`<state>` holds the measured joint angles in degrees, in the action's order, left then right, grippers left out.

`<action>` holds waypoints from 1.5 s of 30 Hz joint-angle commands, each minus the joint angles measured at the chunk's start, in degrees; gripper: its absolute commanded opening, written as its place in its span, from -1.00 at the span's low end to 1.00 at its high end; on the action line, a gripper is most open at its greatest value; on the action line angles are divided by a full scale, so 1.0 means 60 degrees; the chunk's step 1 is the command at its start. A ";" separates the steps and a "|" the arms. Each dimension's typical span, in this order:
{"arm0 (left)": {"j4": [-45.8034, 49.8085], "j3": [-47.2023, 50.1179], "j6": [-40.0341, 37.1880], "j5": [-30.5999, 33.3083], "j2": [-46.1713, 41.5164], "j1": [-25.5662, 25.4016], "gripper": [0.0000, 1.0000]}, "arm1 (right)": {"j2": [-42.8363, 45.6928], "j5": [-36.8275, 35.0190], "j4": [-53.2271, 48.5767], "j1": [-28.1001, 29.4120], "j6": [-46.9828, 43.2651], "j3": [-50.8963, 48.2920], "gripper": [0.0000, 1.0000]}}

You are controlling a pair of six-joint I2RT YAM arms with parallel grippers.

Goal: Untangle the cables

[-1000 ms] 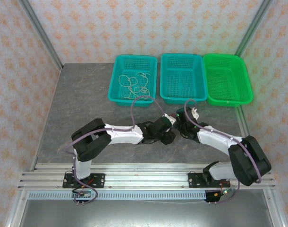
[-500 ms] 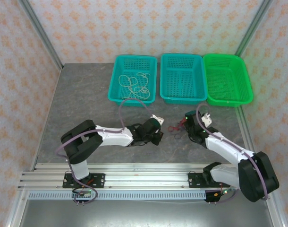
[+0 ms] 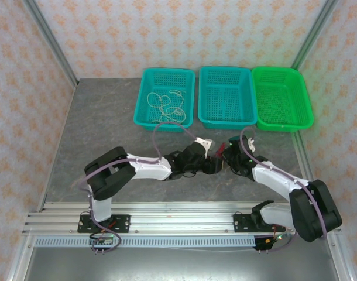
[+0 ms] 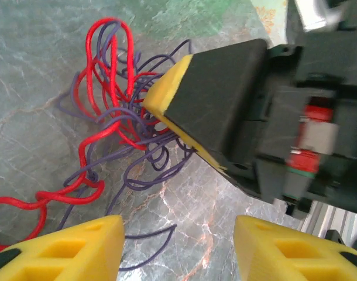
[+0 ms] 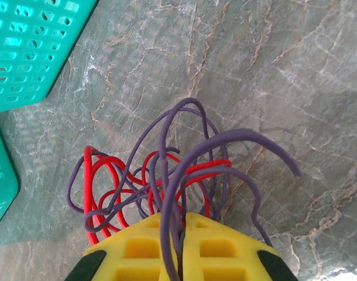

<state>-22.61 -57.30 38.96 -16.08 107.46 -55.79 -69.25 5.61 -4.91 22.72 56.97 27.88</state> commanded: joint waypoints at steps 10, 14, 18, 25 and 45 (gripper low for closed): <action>-0.0854 -0.0556 -0.0656 -0.0608 0.1279 0.0049 0.15 | 0.0492 -0.0056 -0.0107 -0.0001 -0.0179 0.0004 -0.90; -0.0909 -0.0565 -0.0621 -0.0789 0.1548 0.0037 -0.03 | 0.0505 -0.0087 -0.0187 0.0006 -0.0222 0.0056 -0.90; -0.0592 -0.0574 -0.0591 -0.0503 0.1730 0.0036 -0.15 | 0.0467 -0.0105 -0.0167 0.0003 -0.0212 0.0114 -0.90; -0.0633 -0.0449 -0.0466 -0.0466 0.1671 0.0051 -1.00 | 0.0406 -0.0227 -0.0218 0.0002 -0.0167 0.0159 -0.90; 0.2248 0.4522 -0.0619 0.1851 -0.6109 0.2486 -1.00 | 0.2338 -0.1821 -0.1641 -0.2648 0.0539 -0.1068 -1.00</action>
<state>-20.40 -33.04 38.24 -12.23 77.69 -43.79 -56.49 -1.83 -12.64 9.41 59.31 22.48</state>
